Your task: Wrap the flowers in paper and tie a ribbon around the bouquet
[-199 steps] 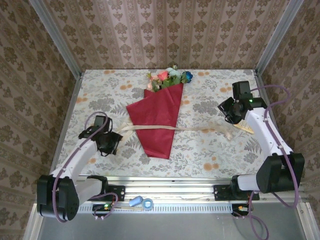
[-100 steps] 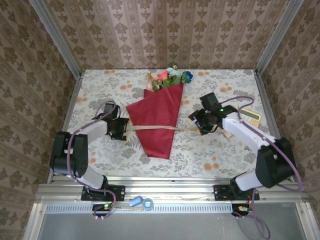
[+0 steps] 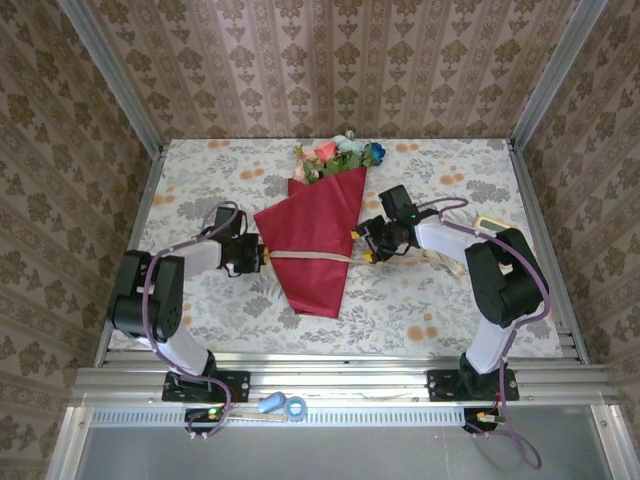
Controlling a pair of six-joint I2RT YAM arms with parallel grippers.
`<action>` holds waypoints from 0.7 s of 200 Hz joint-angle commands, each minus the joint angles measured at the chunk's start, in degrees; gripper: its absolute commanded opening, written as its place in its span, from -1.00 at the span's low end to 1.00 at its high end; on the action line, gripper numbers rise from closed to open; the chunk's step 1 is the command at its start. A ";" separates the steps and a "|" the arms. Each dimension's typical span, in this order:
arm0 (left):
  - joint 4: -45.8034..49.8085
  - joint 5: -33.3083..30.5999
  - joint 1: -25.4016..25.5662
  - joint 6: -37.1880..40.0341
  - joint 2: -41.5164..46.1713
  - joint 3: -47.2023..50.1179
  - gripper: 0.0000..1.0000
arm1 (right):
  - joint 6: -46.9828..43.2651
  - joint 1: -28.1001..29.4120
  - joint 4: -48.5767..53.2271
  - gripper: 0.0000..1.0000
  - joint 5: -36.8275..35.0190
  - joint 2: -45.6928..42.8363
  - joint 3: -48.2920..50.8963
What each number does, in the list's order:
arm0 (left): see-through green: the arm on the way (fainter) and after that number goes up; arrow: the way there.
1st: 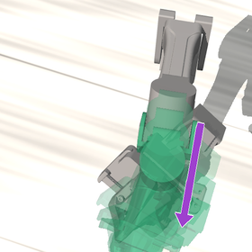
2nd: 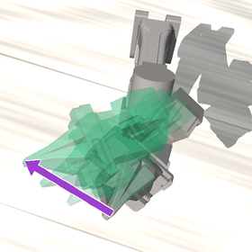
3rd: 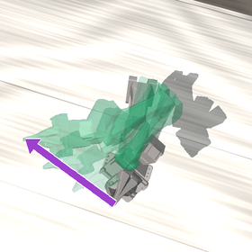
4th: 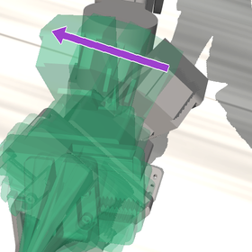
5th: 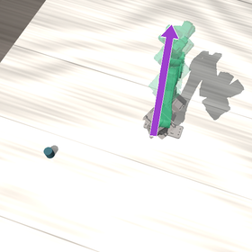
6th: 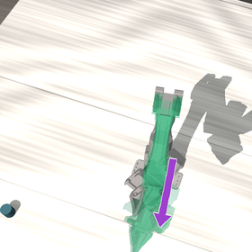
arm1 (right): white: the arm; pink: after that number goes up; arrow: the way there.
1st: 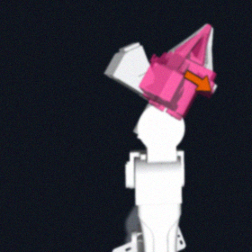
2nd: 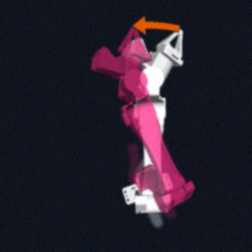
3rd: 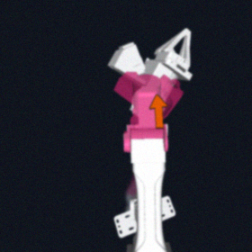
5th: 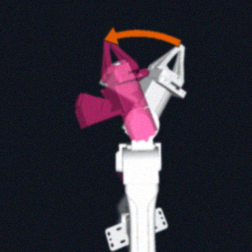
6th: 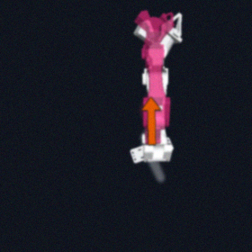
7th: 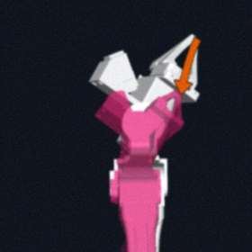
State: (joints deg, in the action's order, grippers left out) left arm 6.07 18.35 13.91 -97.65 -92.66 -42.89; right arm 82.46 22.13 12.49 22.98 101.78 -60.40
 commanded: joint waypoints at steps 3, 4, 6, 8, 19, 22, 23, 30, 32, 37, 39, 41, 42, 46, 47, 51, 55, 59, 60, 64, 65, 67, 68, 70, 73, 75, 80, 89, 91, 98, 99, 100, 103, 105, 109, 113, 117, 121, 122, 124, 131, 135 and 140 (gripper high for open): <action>1.62 0.94 0.24 0.25 3.32 2.89 -0.94 | 5.43 -0.06 -2.13 0.09 0.57 -0.54 3.36; 1.73 0.96 0.28 0.34 3.39 2.90 -0.94 | 5.43 -0.11 -2.12 0.09 0.48 -0.58 3.36; 1.99 0.98 0.32 0.57 3.68 2.92 -0.95 | 5.50 -0.15 -2.12 0.08 0.37 -0.61 3.49; 2.32 0.99 0.32 0.82 3.91 2.91 -0.95 | 5.52 -0.15 -2.12 0.08 0.26 -0.68 3.48; 4.80 1.23 0.70 2.78 5.60 2.61 -1.00 | 5.07 -0.25 -1.59 0.08 -0.34 -1.10 3.45; 5.59 1.29 0.82 3.36 6.13 2.52 -1.00 | 4.88 -0.28 -1.45 0.08 -0.51 -1.18 3.38; 5.78 1.32 0.79 3.57 6.33 2.49 -1.00 | 4.88 -0.28 -1.45 0.08 -0.51 -1.18 3.38; 7.19 1.55 1.09 4.94 7.62 2.52 -1.00 | 4.30 -0.36 -1.43 0.08 -0.60 -1.18 3.13; 7.69 1.66 1.18 5.30 7.99 2.55 -1.00 | 4.07 -0.38 -1.42 0.08 -0.60 -1.15 3.04; 8.95 1.85 1.28 6.03 8.94 2.75 -1.00 | 3.54 -0.54 -1.42 0.08 -0.42 -0.98 2.73; 9.38 1.93 1.33 6.41 9.33 2.84 -1.00 | 3.27 -0.58 -1.57 0.08 -0.29 -0.90 2.70; 9.86 2.01 1.37 6.59 9.73 3.09 -1.00 | 3.05 -0.66 -1.70 0.08 -0.28 -0.86 2.60; 10.03 2.03 1.38 6.72 9.98 3.21 -1.00 | 2.88 -0.67 -1.82 0.08 -0.25 -0.87 2.54; 10.61 2.06 1.46 6.93 10.88 3.70 -1.00 | 2.18 -0.76 -2.24 0.09 -0.06 -0.80 2.36; 10.71 2.10 1.46 6.98 11.08 3.83 -1.00 | 2.10 -0.77 -2.36 0.09 -0.05 -0.80 2.34; 11.03 2.11 1.53 6.95 12.08 4.58 -1.00 | 1.16 -0.83 -2.62 0.09 -0.02 -0.79 2.10; 11.07 2.13 1.55 6.86 13.07 5.40 -1.00 | 0.22 -0.93 -2.54 0.09 -0.06 -0.75 1.74; 11.07 2.20 1.56 6.58 13.98 6.26 -1.00 | -1.04 -0.95 -2.02 0.08 -0.25 -0.68 1.28; 11.07 2.25 1.56 6.50 14.16 6.43 -1.00 | -1.36 -0.90 -1.81 0.08 -0.32 -0.69 1.13; 11.18 2.15 1.53 6.16 15.10 7.06 -1.00 | -2.57 -0.92 -0.90 0.08 -0.64 -0.66 0.55; 11.21 2.14 1.54 6.07 15.38 7.22 -1.00 | -2.70 -0.94 -0.72 0.08 -0.69 -0.68 0.37; 11.28 2.07 1.49 5.89 15.75 7.50 -1.00 | -3.19 -0.95 -0.23 0.07 -0.78 -0.59 0.06; 11.27 2.01 1.48 5.80 15.93 7.62 -0.98 | -3.45 -0.95 0.01 0.07 -0.81 -0.60 0.00; 11.19 1.92 1.47 5.51 16.35 7.82 -0.93 | -3.82 -0.95 0.35 0.07 -0.83 -0.55 -0.31; 11.18 1.69 1.47 5.20 16.90 8.18 -0.85 | -4.14 -0.95 0.62 0.07 -0.68 -0.46 -0.48; 11.10 1.51 1.47 5.01 17.25 8.35 -0.78 | -4.14 -0.95 0.61 0.06 -0.60 -0.34 -0.57; 10.91 1.18 1.51 4.37 17.86 8.67 -0.68 | -3.68 -0.95 0.13 0.07 0.22 -0.12 -0.29; 10.07 0.79 1.53 3.23 18.30 8.80 -0.58 | -0.79 -0.93 -2.10 0.08 1.70 0.18 1.03; 9.79 0.74 1.57 3.03 18.31 8.79 -0.56 | 0.10 -0.88 -2.69 0.08 2.00 0.22 1.59; 8.74 0.65 1.62 2.42 18.00 8.51 -0.54 | 3.61 -0.56 -4.91 0.08 2.56 -0.04 3.55; 8.63 0.64 1.63 2.26 17.93 8.48 -0.54 | 4.13 -0.49 -5.23 0.08 2.57 -0.11 3.85; 8.53 0.64 1.60 2.19 17.86 8.41 -0.54 | 4.61 -0.46 -5.56 0.08 2.58 -0.23 4.00; 8.31 0.55 1.70 2.07 17.60 8.22 -0.54 | 6.01 -0.30 -6.51 0.08 2.48 -0.59 5.00; 8.16 0.55 1.68 1.92 17.38 7.95 -0.54 | 6.85 -0.11 -7.04 0.08 2.32 -0.83 5.48; 7.94 0.55 1.81 1.78 16.95 7.60 -0.54 | 8.29 0.10 -7.51 0.08 1.79 -1.43 6.42; 7.89 0.59 1.89 1.76 16.51 7.15 -0.55 | 9.47 0.35 -7.40 0.09 1.34 -2.01 7.13; 7.91 0.65 1.86 1.71 15.99 6.72 -0.57 | 10.40 0.58 -6.98 0.09 0.58 -2.71 7.84; 7.91 0.72 2.02 1.75 15.54 6.34 -0.60 | 11.34 0.90 -6.54 0.09 -0.05 -3.30 8.43; 7.91 0.72 2.05 1.76 15.43 6.29 -0.60 | 11.59 0.90 -6.44 0.09 -0.22 -3.45 8.58; 7.93 0.77 2.08 1.76 15.24 6.06 -0.62 | 12.05 0.96 -6.43 0.10 -0.51 -3.78 8.82; 8.12 0.85 2.38 1.63 14.58 5.57 -0.65 | 13.71 1.28 -7.14 0.11 -1.29 -4.64 10.11; 8.24 0.87 2.52 1.41 14.29 5.35 -0.64 | 14.63 1.42 -7.72 0.12 -1.55 -4.99 10.85; 8.34 0.90 2.77 1.07 14.03 5.29 -0.63 | 16.07 1.50 -8.35 0.12 -1.83 -5.27 11.46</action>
State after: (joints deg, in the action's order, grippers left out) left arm 13.89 19.53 15.59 -94.74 -77.08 -35.46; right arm 90.32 22.57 5.96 23.33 100.03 -52.12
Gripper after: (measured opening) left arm 0.183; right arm 0.554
